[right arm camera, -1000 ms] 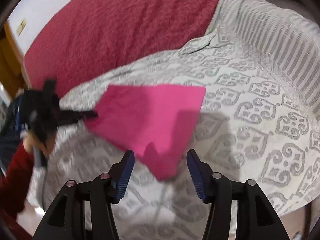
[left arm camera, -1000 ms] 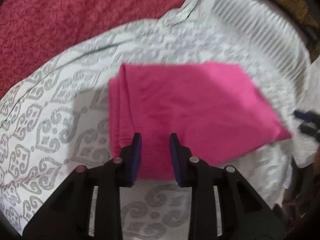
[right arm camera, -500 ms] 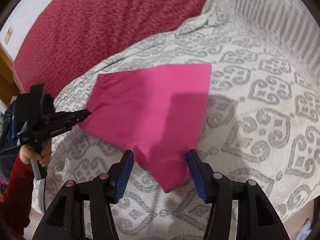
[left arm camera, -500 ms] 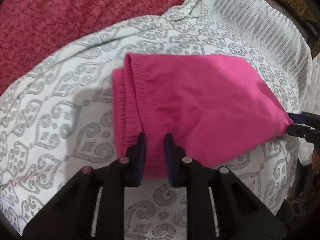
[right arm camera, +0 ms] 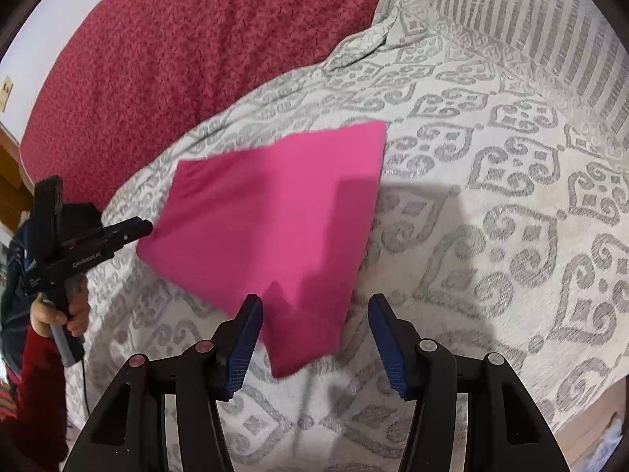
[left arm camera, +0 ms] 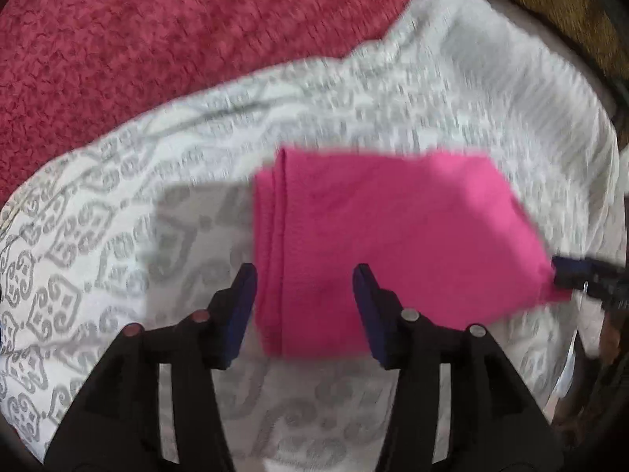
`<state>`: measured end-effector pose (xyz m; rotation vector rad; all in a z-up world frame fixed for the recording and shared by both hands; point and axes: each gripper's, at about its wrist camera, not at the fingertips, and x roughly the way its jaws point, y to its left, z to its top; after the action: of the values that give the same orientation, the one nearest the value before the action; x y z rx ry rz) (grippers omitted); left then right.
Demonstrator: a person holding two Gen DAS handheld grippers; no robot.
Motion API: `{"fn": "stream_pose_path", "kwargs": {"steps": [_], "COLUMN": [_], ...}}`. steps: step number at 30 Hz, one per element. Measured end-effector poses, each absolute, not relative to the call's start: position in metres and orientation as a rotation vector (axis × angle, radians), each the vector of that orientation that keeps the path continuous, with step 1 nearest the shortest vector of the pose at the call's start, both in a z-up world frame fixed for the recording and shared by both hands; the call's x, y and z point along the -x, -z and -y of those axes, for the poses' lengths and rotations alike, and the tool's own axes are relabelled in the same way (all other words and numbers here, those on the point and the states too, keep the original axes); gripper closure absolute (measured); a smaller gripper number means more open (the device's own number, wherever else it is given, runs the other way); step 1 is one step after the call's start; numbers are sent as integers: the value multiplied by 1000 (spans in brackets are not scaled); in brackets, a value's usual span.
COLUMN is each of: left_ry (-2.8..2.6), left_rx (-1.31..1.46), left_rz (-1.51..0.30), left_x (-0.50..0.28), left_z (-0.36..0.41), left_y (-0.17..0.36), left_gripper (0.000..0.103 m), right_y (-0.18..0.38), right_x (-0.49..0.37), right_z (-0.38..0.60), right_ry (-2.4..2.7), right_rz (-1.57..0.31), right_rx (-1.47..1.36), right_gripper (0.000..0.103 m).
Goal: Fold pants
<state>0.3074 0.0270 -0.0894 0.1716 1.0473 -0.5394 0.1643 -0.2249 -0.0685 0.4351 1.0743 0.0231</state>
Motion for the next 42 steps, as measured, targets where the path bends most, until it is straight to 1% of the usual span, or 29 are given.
{"fn": "stream_pose_path", "kwargs": {"steps": [3, 6, 8, 9, 12, 17, 18, 19, 21, 23, 25, 27, 29, 32, 34, 36, 38, 42], "left_ry": [510, 434, 388, 370, 354, 358, 355, 365, 374, 378, 388, 392, 412, 431, 450, 461, 466, 484], "left_rx": [-186, -236, -282, -293, -211, -101, -105, -110, -122, -147, -180, -202, -159, -72, -46, -58, -72, -77], "left_rz": [-1058, -1091, -1087, -1091, -1077, -1055, -1037, -1030, -1015, -1020, -1077, -1145, -1166, -1194, -1203, -1196, -1186, -1167], "left_x": [-331, -356, -362, -363, -359, -355, -354, -354, -355, -356, -359, -361, -359, -359, -359, -359, -359, -361], "left_z": [-12, 8, 12, 12, -5, -26, -25, -23, -20, -16, -11, -10, -16, -27, -30, -29, -27, -25], "left_y": [96, 118, 128, 132, 128, 113, 107, 104, 99, 102, 114, 132, 140, 144, 145, 146, 147, 151], "left_gripper": [51, 51, 72, 75, 77, 74, 68, 55, 41, 40, 40, 40, 39, 35, 35, 33, 31, 27], "right_y": [67, 71, 74, 75, 79, 88, 88, 89, 88, 85, 82, 85, 89, 101, 108, 107, 106, 106], "right_x": [-169, -173, -175, -176, -177, -173, -173, -172, -175, -180, -189, -203, -213, -225, -227, -227, -228, -236], "right_z": [230, 230, 229, 229, 232, 240, 241, 241, 241, 241, 244, 249, 252, 252, 249, 245, 243, 241], "right_ry": [-8, -7, -6, -4, 1, 12, 13, 13, 13, 18, 19, 12, 8, -4, 0, -2, -2, 6], "right_rz": [-1058, -1056, -1063, -1065, -1078, -1090, -1088, -1086, -1087, -1077, -1066, -1063, -1070, -1096, -1097, -1079, -1075, -1080], "right_rx": [-469, -488, -485, -483, -483, -538, -549, -554, -549, -535, -535, -573, -616, -663, -668, -642, -627, -606], "right_gripper": [43, 43, 43, 43, 43, 42, 42, 42, 42, 42, 42, 39, 39, 38, 38, 34, 32, 32]}}
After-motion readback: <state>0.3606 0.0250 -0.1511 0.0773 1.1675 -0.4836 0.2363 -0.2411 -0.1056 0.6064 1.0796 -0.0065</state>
